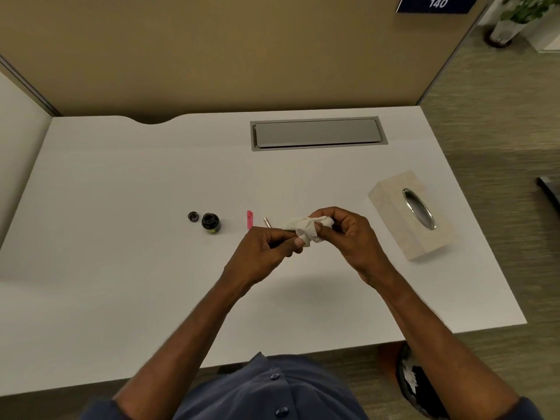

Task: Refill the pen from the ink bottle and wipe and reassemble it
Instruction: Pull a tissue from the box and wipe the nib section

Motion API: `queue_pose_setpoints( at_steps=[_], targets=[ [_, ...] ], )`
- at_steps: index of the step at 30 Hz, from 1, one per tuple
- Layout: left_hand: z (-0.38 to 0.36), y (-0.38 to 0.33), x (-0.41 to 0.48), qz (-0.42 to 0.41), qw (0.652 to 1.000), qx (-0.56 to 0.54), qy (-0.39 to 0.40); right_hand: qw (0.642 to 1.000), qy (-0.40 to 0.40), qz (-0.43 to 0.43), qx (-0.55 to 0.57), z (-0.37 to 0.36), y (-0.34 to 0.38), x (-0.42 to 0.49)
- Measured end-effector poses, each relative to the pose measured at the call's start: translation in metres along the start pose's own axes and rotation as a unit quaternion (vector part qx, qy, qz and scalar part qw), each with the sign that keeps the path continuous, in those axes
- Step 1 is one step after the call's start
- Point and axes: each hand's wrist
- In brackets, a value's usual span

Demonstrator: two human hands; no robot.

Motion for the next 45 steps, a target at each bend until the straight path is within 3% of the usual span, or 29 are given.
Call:
queue_pose_setpoints(
  at_steps=[7, 16, 23, 29, 34, 39, 42, 45],
  targets=[
    [-0.002, 0.0, 0.005, -0.018, 1.0, 0.022, 0.001, 0.999, -0.043, -0.01, 0.027, -0.009, -0.005, 0.002],
    [0.007, -0.009, 0.012, 0.021, 1.0, 0.015, 0.008, 0.99, -0.103, -0.04, 0.088, -0.024, -0.014, 0.011],
    [0.01, 0.0, 0.008, 0.051, 0.998, -0.024, 0.033, 0.967, -0.237, -0.033, 0.089, 0.011, -0.019, 0.032],
    [0.01, 0.0, 0.01, 0.052, 0.996, -0.053, 0.039, 0.981, -0.173, -0.036, 0.073, -0.014, -0.009, 0.018],
    [0.014, 0.002, 0.014, 0.058, 0.996, -0.06, 0.007, 0.98, -0.077, -0.081, 0.163, -0.022, 0.006, 0.009],
    [0.014, 0.003, 0.017, 0.063, 0.997, -0.036, -0.001, 0.987, -0.032, -0.078, 0.138, -0.014, 0.003, 0.013],
    [0.013, 0.003, 0.019, 0.063, 0.997, -0.045, 0.0, 0.996, -0.012, -0.049, 0.08, -0.014, 0.006, 0.016],
    [0.011, 0.004, 0.021, 0.067, 0.996, -0.063, -0.002, 0.999, -0.004, 0.007, -0.045, -0.018, 0.005, 0.019]
  ],
)
Point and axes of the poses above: each hand's wrist, its own x-axis towards the middle knuckle, its own z-axis out of the back of the hand, y = z × x, and after that the axes turned 9 degrees about z, right-handed
